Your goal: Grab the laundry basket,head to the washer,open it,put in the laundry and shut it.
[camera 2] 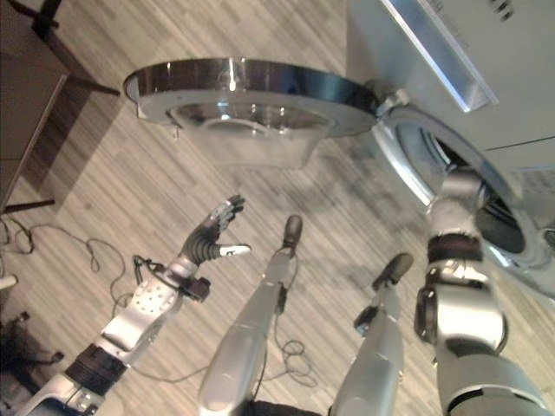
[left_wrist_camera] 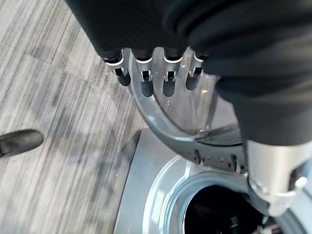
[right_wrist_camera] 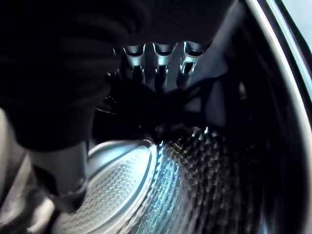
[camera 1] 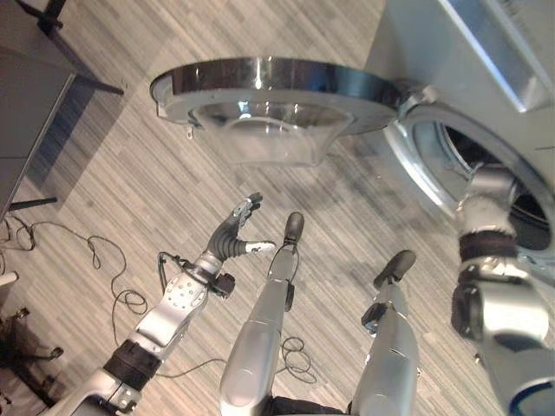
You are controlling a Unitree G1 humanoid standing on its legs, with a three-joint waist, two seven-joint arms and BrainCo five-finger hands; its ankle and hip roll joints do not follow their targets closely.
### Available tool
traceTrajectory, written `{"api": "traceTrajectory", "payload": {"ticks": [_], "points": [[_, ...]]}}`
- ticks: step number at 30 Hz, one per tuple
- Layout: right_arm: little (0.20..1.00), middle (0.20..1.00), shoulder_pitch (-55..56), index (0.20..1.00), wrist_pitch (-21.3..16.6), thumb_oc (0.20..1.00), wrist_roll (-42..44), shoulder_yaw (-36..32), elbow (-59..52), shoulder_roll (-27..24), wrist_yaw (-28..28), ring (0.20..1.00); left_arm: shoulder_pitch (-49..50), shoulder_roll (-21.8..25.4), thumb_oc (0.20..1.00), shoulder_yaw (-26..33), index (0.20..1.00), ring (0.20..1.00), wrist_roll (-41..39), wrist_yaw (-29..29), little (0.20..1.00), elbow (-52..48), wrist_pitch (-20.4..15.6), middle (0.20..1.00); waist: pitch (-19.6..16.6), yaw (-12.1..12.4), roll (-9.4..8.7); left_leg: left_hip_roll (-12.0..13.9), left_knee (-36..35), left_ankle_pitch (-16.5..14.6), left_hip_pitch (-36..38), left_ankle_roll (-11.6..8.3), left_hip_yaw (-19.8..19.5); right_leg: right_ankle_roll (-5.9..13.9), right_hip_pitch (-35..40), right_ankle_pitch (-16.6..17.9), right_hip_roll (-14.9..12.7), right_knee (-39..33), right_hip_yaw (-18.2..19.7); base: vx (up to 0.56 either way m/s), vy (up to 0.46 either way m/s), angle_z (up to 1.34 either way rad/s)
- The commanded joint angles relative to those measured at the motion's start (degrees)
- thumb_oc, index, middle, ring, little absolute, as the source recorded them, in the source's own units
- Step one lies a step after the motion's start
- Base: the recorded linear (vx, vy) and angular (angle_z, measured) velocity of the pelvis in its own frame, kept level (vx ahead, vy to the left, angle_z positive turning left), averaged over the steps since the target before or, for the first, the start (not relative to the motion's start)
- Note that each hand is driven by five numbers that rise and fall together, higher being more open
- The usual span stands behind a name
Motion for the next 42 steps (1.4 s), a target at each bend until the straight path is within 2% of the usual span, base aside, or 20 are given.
{"api": "traceTrajectory", "payload": {"ticks": [1, 4, 6, 7, 10, 11, 14, 18, 21, 24, 27, 30, 31, 32, 34, 37, 39, 40, 41, 42], "points": [[1.0, 1.0, 10.23, 1.0, -2.87, 1.0, -1.97, -0.26, -4.56, 0.79, 6.34, 1.0, 4.68, -0.66, 1.0, -0.27, 1.0, 1.0, -0.55, -3.42, 1.0, 1.13, -0.68, 1.0, -3.35, -0.93, -1.54, 1.34, 7.3, -13.4, 2.77, -0.93, 4.17, 0.09, 1.05, -5.85, 1.45, 3.76, 1.91, -0.01, 0.061, -0.18], [1.0, 1.0, 17.29, 1.0, -0.65, 1.0, -6.08, 1.53, -7.22, 3.05, 7.01, 1.0, 6.4, -0.16, 1.0, 0.61, 1.0, 1.0, -0.16, -4.44, 1.0, 2.22, -0.67, 1.0, -3.97, -2.14, -2.79, 1.58, 8.29, -14.24, 3.88, -0.7, 4.43, -0.02, 2.42, -5.62, 1.49, 3.62, 1.97, 0.01, 0.066, -0.08], [1.0, 1.0, 27.97, 1.0, 4.43, 1.0, -15.42, 6.05, -9.1, 3.42, 7.7, 1.0, 9.11, 1.65, 1.0, 2.37, 1.0, 1.0, 1.14, -5.98, 1.0, 3.24, -0.47, 1.0, -4.96, -3.9, -4.77, 2.21, 9.41, -15.4, 5.95, -0.65, 5.01, -0.06, 4.87, -5.07, 1.57, 2.99, 2.14, 0.03, 0.054, -0.09], [1.0, 1.0, 28.45, 1.0, 4.56, 1.0, -15.74, 6.18, -9.53, 3.64, 7.46, 1.0, 9.55, 1.72, 1.0, 2.47, 1.0, 1.0, 1.18, -6.04, 1.0, 3.16, -0.49, 1.0, -5.11, -4.0, -4.86, 2.2, 9.44, -15.47, 6.12, -0.64, 5.02, -0.04, 5.11, -5.06, 1.58, 2.88, 2.12, 0.09, 0.105, -0.22], [1.0, 1.0, 41.88, 1.0, 12.6, 1.0, -30.71, 11.31, -11.47, 1.7, 10.37, 1.0, 15.76, 6.44, 1.0, 5.57, 1.0, 1.0, 5.71, -9.5, 1.0, 4.74, 0.59, 1.0, -7.97, -6.43, -7.37, 2.17, 11.38, -16.6, 11.44, -0.52, 7.01, 0.02, 11.4, -2.66, 0.52, 0.96, 1.92, 0.08, 0.156, -0.26], [1.0, 1.0, 42.08, 1.0, 12.71, 1.0, -30.81, 11.44, -11.63, 1.76, 10.3, 1.0, 16.01, 6.47, 1.0, 5.68, 1.0, 1.0, 5.71, -9.52, 1.0, 4.68, 0.64, 1.0, -8.28, -6.39, -7.22, 2.57, 11.24, -18.02, 12.27, -0.81, 6.6, 0.68, 12.07, -3.77, 1.04, 1.0, 2.54, 0.07, 0.157, -0.21], [1.0, 1.0, 48.13, 1.0, 15.09, 1.0, -32.99, 12.19, -14.88, 1.45, 13.74, 1.0, 18.81, 7.19, 1.0, 8.29, 1.0, 1.0, 9.64, -10.17, 1.0, 7.47, 0.84, 1.0, -10.73, -7.8, -8.66, 2.51, 12.69, -18.54, 16.18, 0.06, 8.45, 0.95, 16.16, -1.41, -0.01, -0.67, 3.2, 0.1, 0.136, -0.2], [1.0, 1.0, 53.29, 1.0, 17.66, 1.0, -30.49, 11.43, -22.04, 1.41, 19.86, 1.0, 22.64, 6.26, 1.0, 12.67, 1.0, 1.0, 13.37, -10.66, 1.0, 11.08, 1.01, 1.0, -15.12, -9.69, -9.35, 2.27, 11.43, -20.35, 23.53, 1.55, 11.68, 2.89, 19.54, 3.66, -0.68, -1.81, 6.23, 0.11, 0.185, -0.38], [1.0, 1.0, 55.91, 1.0, 18.98, 1.0, -27.91, 9.39, -28.58, 0.17, 23.99, 1.0, 24.21, 4.3, 1.0, 14.69, 1.0, 1.0, 16.81, -11.18, 1.0, 14.95, 1.6, 1.0, -18.04, -11.17, -9.8, 1.69, 7.71, -19.99, 29.14, 2.76, 14.06, 3.62, 20.61, 7.57, -0.88, -1.62, 8.69, 0.1, 0.155, -0.68], [1.0, 1.0, 55.49, 1.0, 17.77, 1.0, -20.01, 2.22, -37.39, 1.74, 25.83, 1.0, 24.18, 1.37, 1.0, 16.51, 1.0, 1.0, 18.26, -10.81, 1.0, 18.77, 2.44, 1.0, -20.75, -12.51, -9.39, 1.36, 3.96, -20.23, 35.13, 4.32, 16.13, 3.62, 21.39, 7.41, 0.16, 0.18, 10.7, 0.08, 0.109, -0.56], [1.0, 1.0, 54.67, 1.0, 15.82, 1.0, -18.69, -2.51, -40.91, 2.85, 24.49, 1.0, 23.77, -0.3, 1.0, 16.72, 1.0, 1.0, 18.71, -10.92, 1.0, 20.43, 2.54, 1.0, -22.33, -12.99, -9.33, 0.93, 2.45, -20.37, 37.31, 4.76, 16.76, 3.62, 22.1, 7.44, 0.5, 0.44, 11.08, 0.11, 0.053, -0.38], [1.0, 1.0, 47.5, 1.0, 8.59, 1.0, -15.59, -9.64, -43.66, 2.74, 18.17, 1.0, 22.21, -2.46, 1.0, 15.69, 1.0, 1.0, 17.5, -10.11, 1.0, 20.86, 3.06, 1.0, -24.72, -13.15, -9.15, 0.46, 0.08, -20.3, 39.69, 5.06, 17.15, 3.62, 23.0, 8.61, 1.03, -1.33, 12.14, 0.06, 0.014, -0.12], [1.0, 1.0, 47.29, 1.0, 8.54, 1.0, -15.6, -9.68, -43.59, 2.65, 18.06, 1.0, 22.01, -2.52, 1.0, 15.67, 1.0, 1.0, 17.49, -10.1, 1.0, 20.89, 3.09, 1.0, -24.64, -13.05, -9.12, 0.41, -0.11, -20.16, 39.7, 5.08, 17.23, 3.62, 22.93, 8.75, 1.02, -1.46, 12.22, 0.03, 0.002, -0.14], [1.0, 1.0, 42.01, 1.0, 5.0, 1.0, -14.47, -10.97, -44.89, 0.24, 14.66, 1.0, 20.93, -2.93, 1.0, 14.25, 1.0, 1.0, 17.03, -9.5, 1.0, 21.28, 3.43, 1.0, -25.23, -12.37, -9.36, 0.57, -0.29, -19.94, 39.78, 5.1, 17.28, 3.62, 23.02, 7.56, 1.46, -2.38, 12.04, 0.03, -0.015, -0.14], [1.0, 1.0, 36.12, 1.0, 2.1, 1.0, -12.47, -11.32, -44.48, -2.59, 11.22, 1.0, 19.65, -3.37, 1.0, 12.95, 1.0, 1.0, 17.0, -8.9, 1.0, 22.31, 3.84, 1.0, -26.14, -11.25, -9.82, 0.45, -0.69, -19.87, 40.26, 4.96, 17.62, 3.62, 23.79, 7.81, 1.33, -3.4, 11.23, 0.05, -0.025, -0.13], [1.0, 1.0, 32.3, 1.0, 1.96, 1.0, -12.62, -10.27, -42.78, -7.57, 8.92, 1.0, 19.42, -3.28, 1.0, 12.13, 1.0, 1.0, 16.89, -9.01, 1.0, 22.07, 4.25, 1.0, -26.78, -10.29, -10.5, 0.81, -1.21, -19.64, 40.6, 4.6, 17.3, 3.62, 24.57, 7.67, 1.39, -3.81, 10.65, 0.06, -0.057, -0.04], [1.0, 1.0, 29.2, 1.0, 4.46, 1.0, -15.99, -8.33, -40.59, -15.26, 7.39, 1.0, 19.75, -3.35, 1.0, 11.7, 1.0, 1.0, 16.16, -9.24, 1.0, 21.83, 4.44, 1.0, -27.23, -9.5, -11.27, 1.19, -1.58, -19.38, 40.97, 4.15, 17.04, 3.62, 25.2, 7.12, 1.58, -3.93, 9.98, 0.03, -0.071, 0.07], [1.0, 1.0, 25.64, 1.0, 8.41, 1.0, -24.0, -4.51, -35.48, -26.12, 6.37, 1.0, 20.32, -3.25, 1.0, 11.28, 1.0, 1.0, 15.48, -9.74, 1.0, 21.52, 4.27, 1.0, -27.27, -8.7, -12.05, 1.81, -1.49, -19.11, 41.07, 3.66, 16.78, 3.46, 25.8, 6.02, 2.03, -4.02, 9.44, 0.02, -0.089, 0.09], [1.0, 1.0, 23.68, 1.0, 10.64, 1.0, -28.38, -1.71, -32.72, -31.47, 6.51, 1.0, 20.49, -2.81, 1.0, 10.88, 1.0, 1.0, 15.17, -9.91, 1.0, 21.48, 3.99, 1.0, -27.37, -8.15, -12.55, 2.29, -1.45, -19.23, 41.27, 3.35, 16.6, 3.29, 26.15, 5.15, 2.41, -4.16, 9.27, 0.01, -0.071, 0.04], [1.0, 1.0, 22.71, 1.0, 10.53, 1.0, -28.33, -0.94, -32.17, -31.76, 6.55, 1.0, 20.46, -3.13, 1.0, 11.11, 1.0, 1.0, 15.18, -9.89, 1.0, 21.51, 3.98, 1.0, -27.37, -8.45, -12.49, 2.07, -1.52, -18.88, 41.03, 3.4, 16.62, 3.28, 25.93, 5.4, 2.2, -4.25, 9.32, 0.01, -0.044, 0.11]]}}
